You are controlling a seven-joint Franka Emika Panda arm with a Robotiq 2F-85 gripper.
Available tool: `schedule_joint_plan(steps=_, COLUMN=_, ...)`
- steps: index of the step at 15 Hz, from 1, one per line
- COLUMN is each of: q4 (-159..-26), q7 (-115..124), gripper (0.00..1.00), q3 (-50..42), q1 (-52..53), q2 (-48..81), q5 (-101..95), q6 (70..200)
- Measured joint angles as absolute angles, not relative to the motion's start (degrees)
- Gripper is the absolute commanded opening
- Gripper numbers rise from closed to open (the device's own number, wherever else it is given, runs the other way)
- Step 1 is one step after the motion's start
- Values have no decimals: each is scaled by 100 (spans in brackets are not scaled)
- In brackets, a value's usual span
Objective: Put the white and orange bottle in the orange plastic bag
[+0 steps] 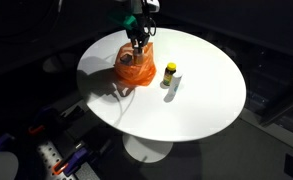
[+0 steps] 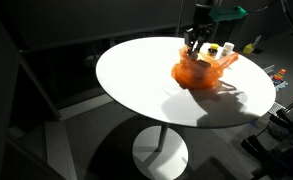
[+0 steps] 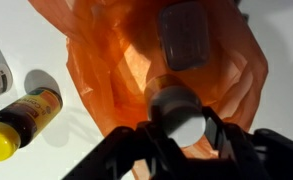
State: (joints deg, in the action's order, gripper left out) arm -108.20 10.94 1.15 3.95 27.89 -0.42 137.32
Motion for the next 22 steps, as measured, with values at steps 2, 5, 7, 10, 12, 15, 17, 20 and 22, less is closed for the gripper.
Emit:
schedule_joint_plan(steps=2, q4=-10778, q7=1093, gripper=69, q3=117, q1=395, q2=2868, q5=-16, q6=13778)
schedule_joint_plan(steps=5, q4=-10773, q7=1085, gripper=85, q3=127, q1=395, q2=2885, q5=3, q6=13796)
schedule_joint_plan(steps=7, q4=-10774, q7=1085, gripper=99, q3=129, q1=398, q2=2846, q5=3, q6=13796)
schedule_joint_plan(steps=10, q4=-10809, q7=1086, gripper=100, q3=115, q1=398, q2=2675, q5=3, q6=13743)
schedule_joint_plan(steps=12, q4=-10854, q7=1087, gripper=100, q3=86, q1=398, q2=2489, q5=2, q6=13604)
schedule_joint_plan(steps=15, q4=-10960, q7=1105, gripper=100, q3=25, q1=398, q2=2157, q5=-7, q6=13253)
schedule_joint_plan(steps=17, q4=-11045, q7=1117, gripper=100, q3=-10, q1=398, q2=1921, q5=-7, q6=12965)
schedule_joint_plan(steps=20, q4=-11198, q7=1117, gripper=100, q3=-17, q1=384, q2=1531, q5=-7, q6=12486)
schedule_joint_plan(steps=22, q4=-11313, q7=1117, gripper=100, q3=-20, q1=383, q2=1233, q5=-38, q6=12140)
